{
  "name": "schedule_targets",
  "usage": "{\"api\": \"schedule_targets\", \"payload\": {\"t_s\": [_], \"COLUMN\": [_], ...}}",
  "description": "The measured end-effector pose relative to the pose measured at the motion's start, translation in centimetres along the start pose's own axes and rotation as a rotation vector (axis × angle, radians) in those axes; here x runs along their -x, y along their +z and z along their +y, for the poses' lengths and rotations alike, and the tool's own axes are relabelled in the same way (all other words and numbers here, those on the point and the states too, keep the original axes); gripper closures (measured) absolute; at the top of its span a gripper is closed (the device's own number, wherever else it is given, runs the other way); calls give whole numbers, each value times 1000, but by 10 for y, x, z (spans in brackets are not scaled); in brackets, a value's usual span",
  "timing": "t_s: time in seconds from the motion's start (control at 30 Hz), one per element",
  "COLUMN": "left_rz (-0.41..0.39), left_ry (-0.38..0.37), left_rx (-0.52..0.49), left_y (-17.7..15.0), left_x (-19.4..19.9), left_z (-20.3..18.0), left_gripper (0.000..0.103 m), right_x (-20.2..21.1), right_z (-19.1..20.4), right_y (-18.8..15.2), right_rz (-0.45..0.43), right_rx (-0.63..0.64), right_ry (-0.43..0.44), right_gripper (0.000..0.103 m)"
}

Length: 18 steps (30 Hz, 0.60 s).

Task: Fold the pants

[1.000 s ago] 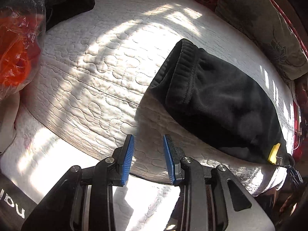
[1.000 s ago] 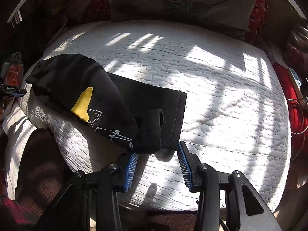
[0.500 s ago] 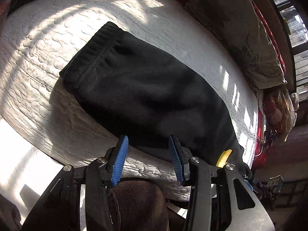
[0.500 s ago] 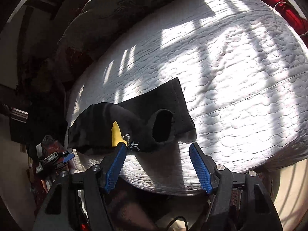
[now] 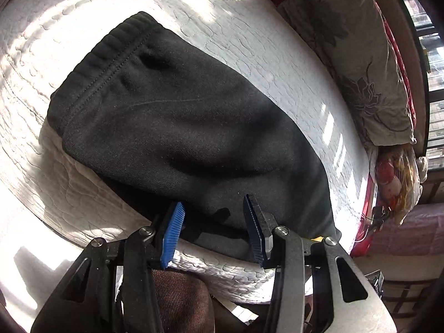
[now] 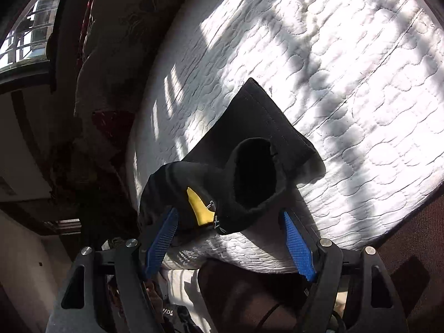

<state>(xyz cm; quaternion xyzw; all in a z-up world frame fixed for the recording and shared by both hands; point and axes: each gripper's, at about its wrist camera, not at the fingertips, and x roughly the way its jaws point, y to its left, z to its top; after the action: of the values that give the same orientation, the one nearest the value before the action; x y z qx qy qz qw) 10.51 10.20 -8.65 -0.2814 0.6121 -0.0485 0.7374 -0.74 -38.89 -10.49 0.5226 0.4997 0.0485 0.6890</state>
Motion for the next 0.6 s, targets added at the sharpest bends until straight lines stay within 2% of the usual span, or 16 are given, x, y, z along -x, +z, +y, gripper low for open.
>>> {"api": "schedule_targets", "payload": {"t_s": [0.1, 0.13, 0.17, 0.23, 0.33, 0.5, 0.6], "left_rz": [-3, -3, -5, -4, -14, -39, -54], "left_ry": [6, 13, 17, 12, -22, -41, -84], "left_rx": [46, 66, 87, 119, 146, 122, 134], "left_y": [4, 6, 8, 10, 11, 16, 24], "left_x": [-1, -2, -2, -1, 5, 17, 33], "left_z": [7, 9, 12, 18, 23, 15, 8], "left_gripper": [62, 65, 76, 87, 96, 98, 98], "right_x": [-13, -15, -17, -19, -16, -6, -8], "right_z": [-3, -5, -8, -13, -17, 15, 35], "right_y": [0, -1, 0, 2, 1, 2, 17], "right_rz": [-3, -19, -30, -35, -53, -104, -104], "right_rx": [-81, -111, -128, -140, -138, 54, 92], "right_ry": [13, 15, 18, 4, 13, -7, -5], "right_gripper": [29, 42, 65, 89, 91, 92, 93]}}
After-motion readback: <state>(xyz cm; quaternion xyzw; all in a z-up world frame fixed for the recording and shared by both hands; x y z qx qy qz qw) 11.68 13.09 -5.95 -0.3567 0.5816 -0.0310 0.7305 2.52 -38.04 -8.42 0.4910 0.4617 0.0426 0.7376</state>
